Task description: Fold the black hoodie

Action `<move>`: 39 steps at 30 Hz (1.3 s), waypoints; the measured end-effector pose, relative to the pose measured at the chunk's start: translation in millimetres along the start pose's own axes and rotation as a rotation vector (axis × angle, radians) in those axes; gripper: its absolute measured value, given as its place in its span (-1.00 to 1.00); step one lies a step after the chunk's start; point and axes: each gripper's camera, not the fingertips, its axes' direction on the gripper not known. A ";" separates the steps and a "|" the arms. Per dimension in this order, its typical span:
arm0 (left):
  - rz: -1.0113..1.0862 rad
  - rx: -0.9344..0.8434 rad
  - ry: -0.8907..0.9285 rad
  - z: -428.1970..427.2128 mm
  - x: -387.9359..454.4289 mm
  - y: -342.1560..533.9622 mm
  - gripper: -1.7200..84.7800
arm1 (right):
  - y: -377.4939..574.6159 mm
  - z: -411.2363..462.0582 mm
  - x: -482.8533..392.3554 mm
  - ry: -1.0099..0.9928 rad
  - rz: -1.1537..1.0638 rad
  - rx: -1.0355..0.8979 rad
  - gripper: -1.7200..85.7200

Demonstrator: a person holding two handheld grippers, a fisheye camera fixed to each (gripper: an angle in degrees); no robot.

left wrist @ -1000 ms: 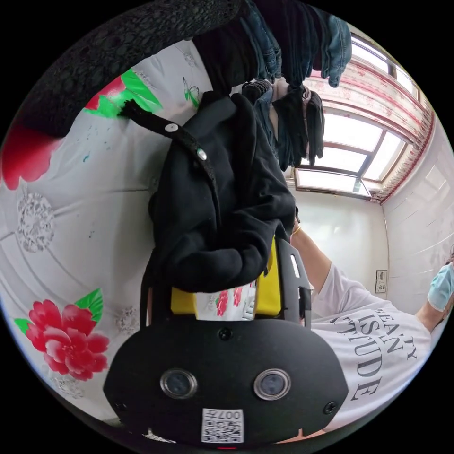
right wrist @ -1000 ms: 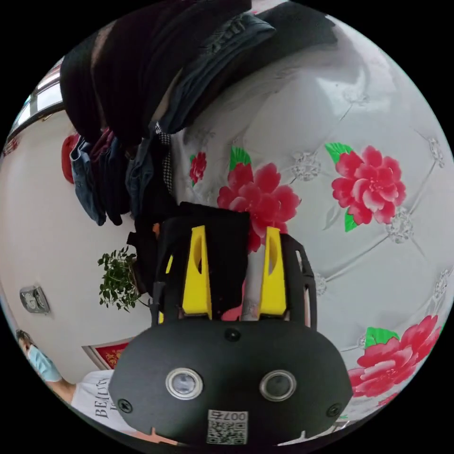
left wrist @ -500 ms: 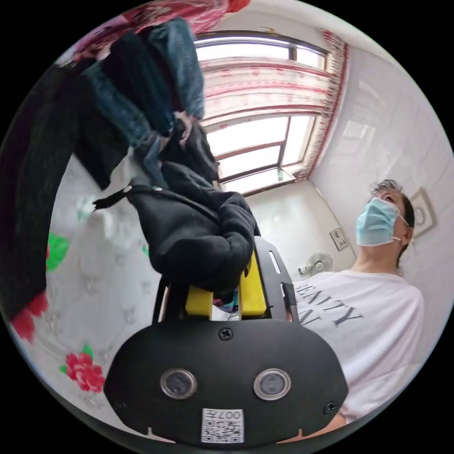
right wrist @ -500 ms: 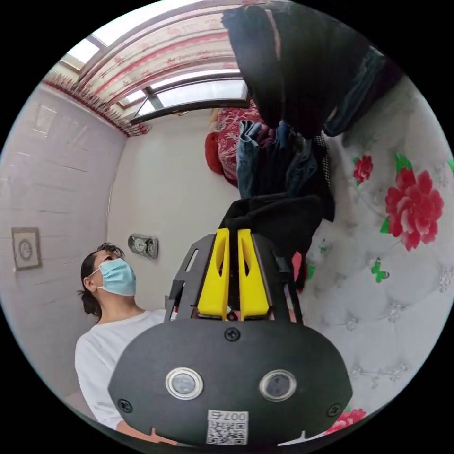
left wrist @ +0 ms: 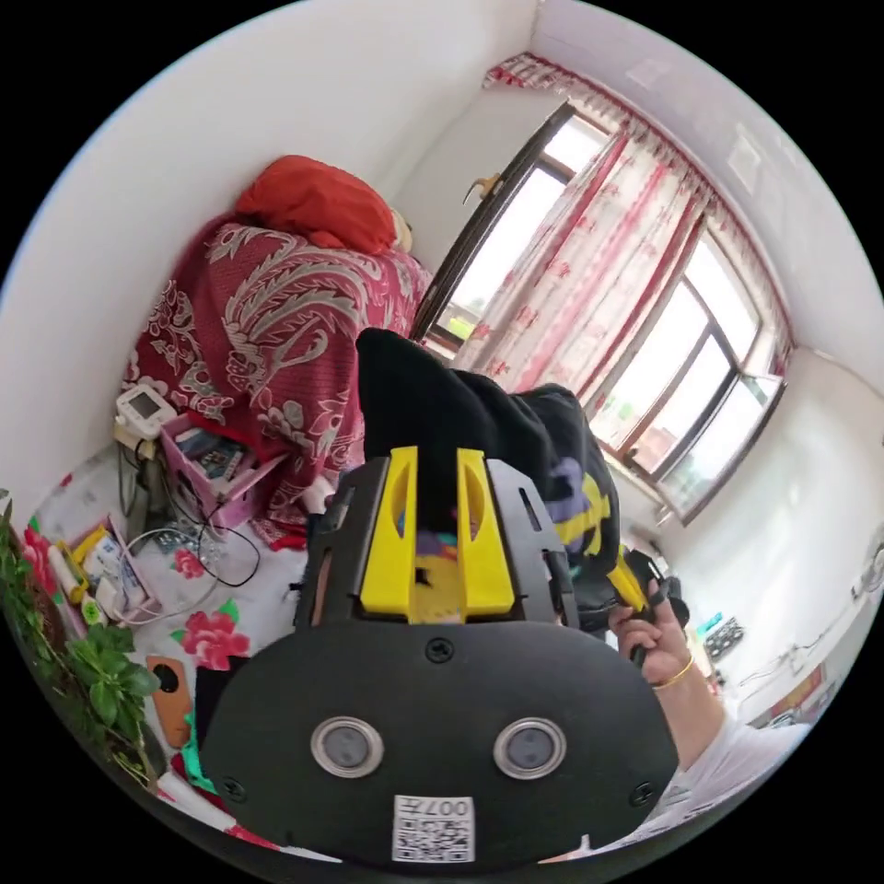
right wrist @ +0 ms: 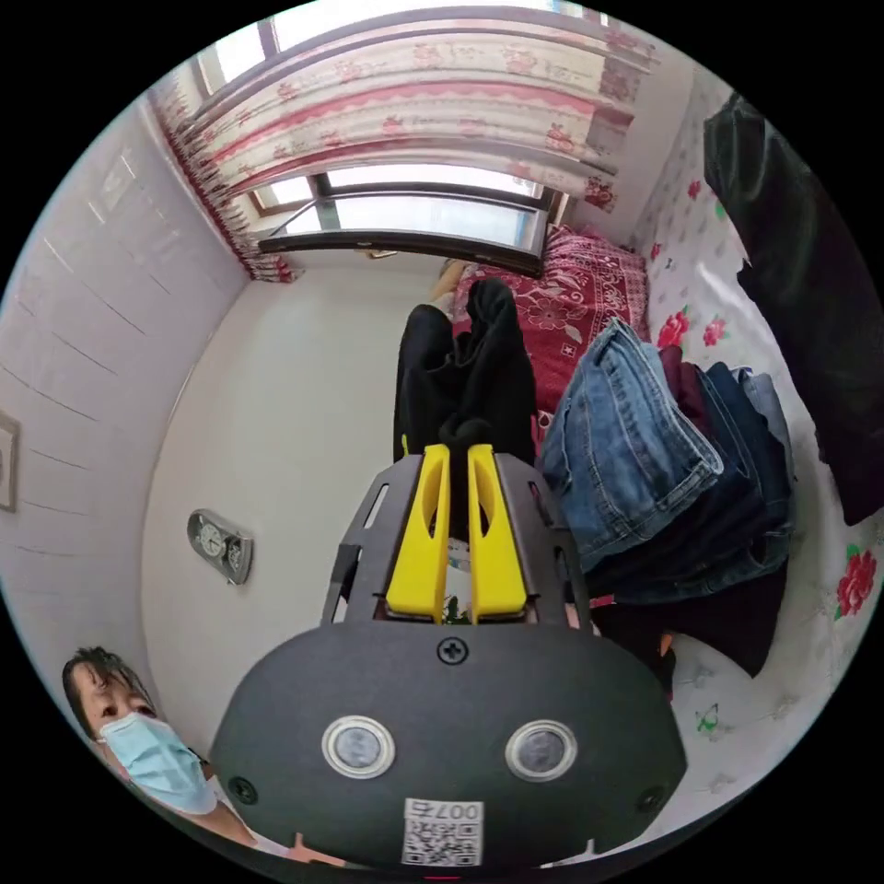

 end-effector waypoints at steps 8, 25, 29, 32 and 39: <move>0.205 0.007 -0.079 107.8 33.1 81.4 -0.84 | -11.7 41.7 68.5 0.177 -0.084 -0.135 -0.96; 0.461 -0.307 -0.065 122.2 132.7 318.3 -0.86 | 348.5 -121.9 167.3 1.378 -0.331 -1.034 -0.96; 0.319 -0.672 -0.011 156.0 138.3 462.0 -0.94 | 378.5 -132.2 147.3 1.364 -0.366 -0.817 -0.94; 0.252 -0.787 0.005 160.9 152.9 520.2 -0.95 | 367.4 -131.1 144.5 1.336 -0.338 -0.782 -0.91; 0.378 -0.893 -0.002 183.6 192.4 552.7 -0.89 | 273.3 -269.6 123.4 1.493 -0.130 -0.347 -0.78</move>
